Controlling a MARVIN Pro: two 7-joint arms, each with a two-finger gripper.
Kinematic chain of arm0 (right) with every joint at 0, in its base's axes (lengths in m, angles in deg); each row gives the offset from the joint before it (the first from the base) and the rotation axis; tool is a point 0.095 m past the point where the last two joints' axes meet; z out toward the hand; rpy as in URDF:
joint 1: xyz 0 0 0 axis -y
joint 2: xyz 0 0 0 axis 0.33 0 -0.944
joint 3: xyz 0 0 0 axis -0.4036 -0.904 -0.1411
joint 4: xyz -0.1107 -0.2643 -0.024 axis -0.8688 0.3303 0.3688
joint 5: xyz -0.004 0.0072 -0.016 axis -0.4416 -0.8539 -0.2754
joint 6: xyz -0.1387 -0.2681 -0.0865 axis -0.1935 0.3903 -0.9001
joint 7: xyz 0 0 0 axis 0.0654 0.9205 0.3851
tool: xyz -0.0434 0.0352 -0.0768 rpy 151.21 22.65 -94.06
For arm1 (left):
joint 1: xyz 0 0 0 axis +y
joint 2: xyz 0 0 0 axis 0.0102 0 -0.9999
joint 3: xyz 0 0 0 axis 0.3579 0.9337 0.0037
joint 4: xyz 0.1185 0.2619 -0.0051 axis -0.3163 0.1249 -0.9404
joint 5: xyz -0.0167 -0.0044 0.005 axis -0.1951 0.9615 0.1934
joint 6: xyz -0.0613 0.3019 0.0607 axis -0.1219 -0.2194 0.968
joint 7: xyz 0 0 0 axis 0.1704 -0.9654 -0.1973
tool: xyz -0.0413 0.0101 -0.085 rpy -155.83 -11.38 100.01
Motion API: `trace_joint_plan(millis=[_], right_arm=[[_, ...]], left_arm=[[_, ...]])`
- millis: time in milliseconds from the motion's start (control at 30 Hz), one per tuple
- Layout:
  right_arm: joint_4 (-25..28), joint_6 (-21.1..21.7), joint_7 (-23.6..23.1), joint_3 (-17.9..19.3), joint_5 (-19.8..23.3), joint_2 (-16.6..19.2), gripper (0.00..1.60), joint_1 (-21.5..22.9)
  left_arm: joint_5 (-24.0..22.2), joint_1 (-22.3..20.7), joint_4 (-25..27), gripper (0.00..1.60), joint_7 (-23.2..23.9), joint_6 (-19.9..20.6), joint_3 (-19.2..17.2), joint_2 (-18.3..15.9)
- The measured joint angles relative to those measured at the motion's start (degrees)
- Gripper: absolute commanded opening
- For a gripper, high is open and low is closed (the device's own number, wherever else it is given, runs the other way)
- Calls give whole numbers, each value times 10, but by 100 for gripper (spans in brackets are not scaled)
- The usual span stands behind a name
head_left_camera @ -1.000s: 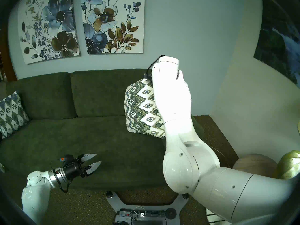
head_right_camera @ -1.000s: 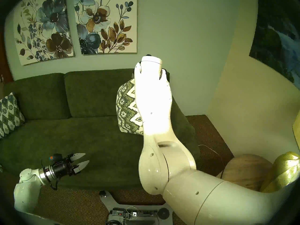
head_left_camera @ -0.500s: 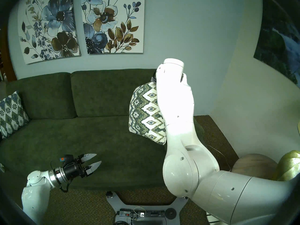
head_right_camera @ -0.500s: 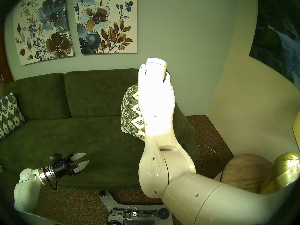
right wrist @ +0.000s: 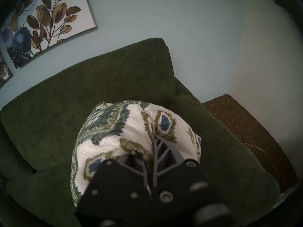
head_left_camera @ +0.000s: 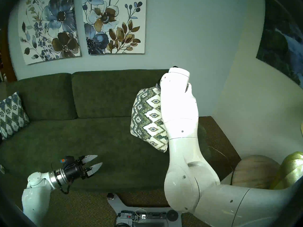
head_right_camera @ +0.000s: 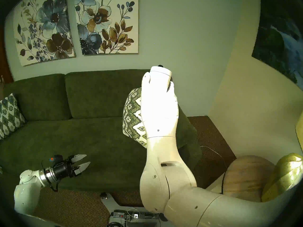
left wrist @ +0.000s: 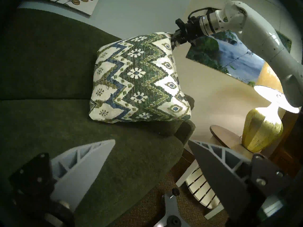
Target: Fix throw pillow on sofa
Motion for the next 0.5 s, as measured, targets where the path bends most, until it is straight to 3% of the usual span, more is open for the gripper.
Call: trace_joint_plan(millis=[167, 233, 267, 300, 333, 367, 400, 500], right_arm=[[22, 0, 9, -4, 16, 19, 1, -26], [32, 0, 12, -7, 25, 28, 11, -38], [36, 0, 13, -8, 28, 31, 45, -42], [41, 0, 14, -10, 33, 36, 58, -47], [47, 0, 16, -14, 39, 41, 83, -54], [51, 0, 17, -16, 42, 44, 145, -57], [57, 0, 17, -19, 47, 48, 158, -62], [78, -1, 21, -29, 61, 63, 160, -79]], left_arm=[[0, 0, 0, 160, 0, 0, 0, 0], [0, 0, 0, 160, 0, 0, 0, 0], [0, 0, 0, 160, 0, 0, 0, 0], [0, 0, 0, 160, 0, 0, 0, 0], [0, 0, 0, 160, 0, 0, 0, 0], [0, 0, 0, 160, 0, 0, 0, 0], [0, 0, 0, 160, 0, 1, 0, 0], [0, 0, 0, 160, 0, 1, 0, 0]])
